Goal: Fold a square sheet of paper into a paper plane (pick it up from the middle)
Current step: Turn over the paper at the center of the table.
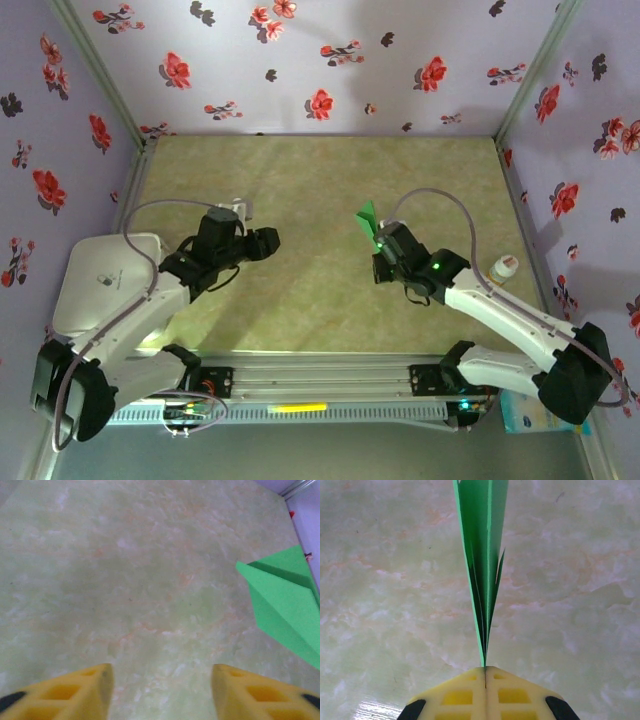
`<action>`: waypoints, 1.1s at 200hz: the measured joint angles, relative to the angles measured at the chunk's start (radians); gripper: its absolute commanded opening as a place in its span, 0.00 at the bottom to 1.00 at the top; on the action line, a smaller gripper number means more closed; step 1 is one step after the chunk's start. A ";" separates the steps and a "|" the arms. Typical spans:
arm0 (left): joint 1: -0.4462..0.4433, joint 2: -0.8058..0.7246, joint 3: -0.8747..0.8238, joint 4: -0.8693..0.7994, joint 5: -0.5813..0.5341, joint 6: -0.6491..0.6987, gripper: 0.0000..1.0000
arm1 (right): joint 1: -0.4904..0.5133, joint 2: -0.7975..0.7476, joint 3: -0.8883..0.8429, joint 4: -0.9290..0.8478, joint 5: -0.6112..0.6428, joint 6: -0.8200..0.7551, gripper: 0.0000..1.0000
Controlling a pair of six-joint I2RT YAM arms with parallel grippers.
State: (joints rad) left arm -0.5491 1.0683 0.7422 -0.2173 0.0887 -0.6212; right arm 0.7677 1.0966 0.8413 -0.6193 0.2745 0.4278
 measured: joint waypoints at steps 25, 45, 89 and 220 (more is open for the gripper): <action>0.006 -0.013 0.000 -0.040 -0.018 0.042 0.82 | 0.020 0.020 0.032 -0.034 0.065 -0.021 0.01; 0.021 -0.017 0.000 -0.081 -0.038 0.066 0.99 | 0.037 0.057 0.061 -0.069 0.120 -0.041 0.01; 0.047 -0.098 0.000 -0.114 -0.076 0.079 1.00 | 0.053 0.157 0.114 -0.151 0.235 -0.098 0.01; 0.072 -0.211 -0.057 -0.113 -0.124 0.105 1.00 | 0.271 0.627 0.311 -0.248 0.233 -0.251 0.07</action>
State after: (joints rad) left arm -0.4774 0.8577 0.6849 -0.3302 -0.0357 -0.5167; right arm 1.0389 1.7233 1.1526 -0.8673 0.5072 0.1768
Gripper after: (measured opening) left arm 0.997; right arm 0.066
